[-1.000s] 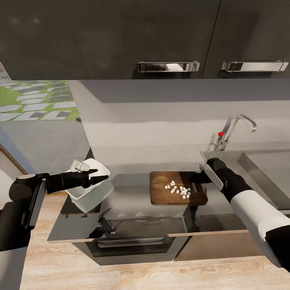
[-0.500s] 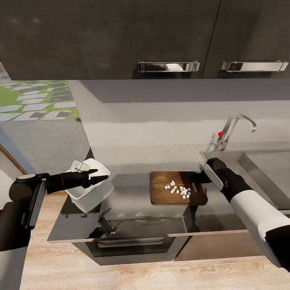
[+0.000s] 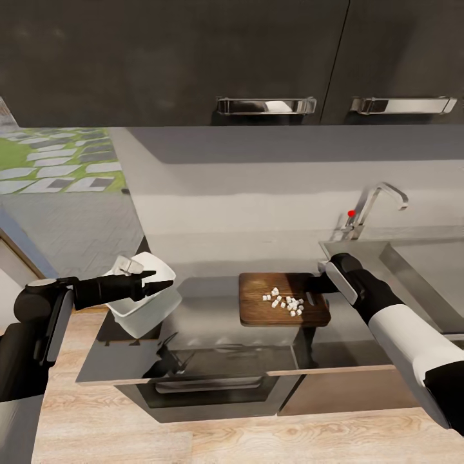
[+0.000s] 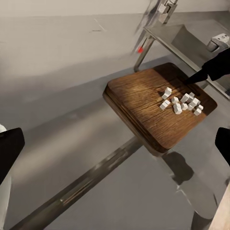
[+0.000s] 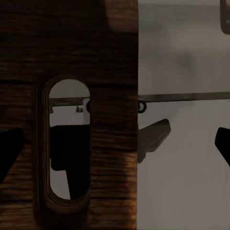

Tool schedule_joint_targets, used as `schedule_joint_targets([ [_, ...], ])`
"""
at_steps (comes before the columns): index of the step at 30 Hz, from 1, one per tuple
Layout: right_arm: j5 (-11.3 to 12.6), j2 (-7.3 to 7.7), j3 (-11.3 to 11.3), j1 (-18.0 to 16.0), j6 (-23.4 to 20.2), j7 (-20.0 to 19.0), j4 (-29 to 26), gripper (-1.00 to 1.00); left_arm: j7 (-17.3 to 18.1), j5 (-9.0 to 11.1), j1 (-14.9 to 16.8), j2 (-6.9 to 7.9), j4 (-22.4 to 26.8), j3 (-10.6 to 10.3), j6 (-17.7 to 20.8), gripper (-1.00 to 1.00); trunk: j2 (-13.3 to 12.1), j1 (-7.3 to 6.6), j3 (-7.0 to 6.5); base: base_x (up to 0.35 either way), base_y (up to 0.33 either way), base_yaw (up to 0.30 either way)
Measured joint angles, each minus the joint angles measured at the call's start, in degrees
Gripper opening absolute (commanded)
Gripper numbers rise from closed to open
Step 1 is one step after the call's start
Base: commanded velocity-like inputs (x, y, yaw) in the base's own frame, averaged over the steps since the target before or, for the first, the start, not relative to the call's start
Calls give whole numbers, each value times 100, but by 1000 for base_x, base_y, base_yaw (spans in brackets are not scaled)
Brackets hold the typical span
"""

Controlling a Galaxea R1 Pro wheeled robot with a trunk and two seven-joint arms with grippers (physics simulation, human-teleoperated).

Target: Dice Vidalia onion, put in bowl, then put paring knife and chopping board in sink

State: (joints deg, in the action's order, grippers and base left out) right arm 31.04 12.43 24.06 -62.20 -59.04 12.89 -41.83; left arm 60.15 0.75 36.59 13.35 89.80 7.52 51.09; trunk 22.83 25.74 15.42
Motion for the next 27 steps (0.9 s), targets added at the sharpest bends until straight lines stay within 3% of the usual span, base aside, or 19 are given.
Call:
schedule_joint_targets([
  [27,75,2,-10,1,9,2,75,100,7,-1,0,0,0,0,0,100,0,0,-31,0,0,0],
])
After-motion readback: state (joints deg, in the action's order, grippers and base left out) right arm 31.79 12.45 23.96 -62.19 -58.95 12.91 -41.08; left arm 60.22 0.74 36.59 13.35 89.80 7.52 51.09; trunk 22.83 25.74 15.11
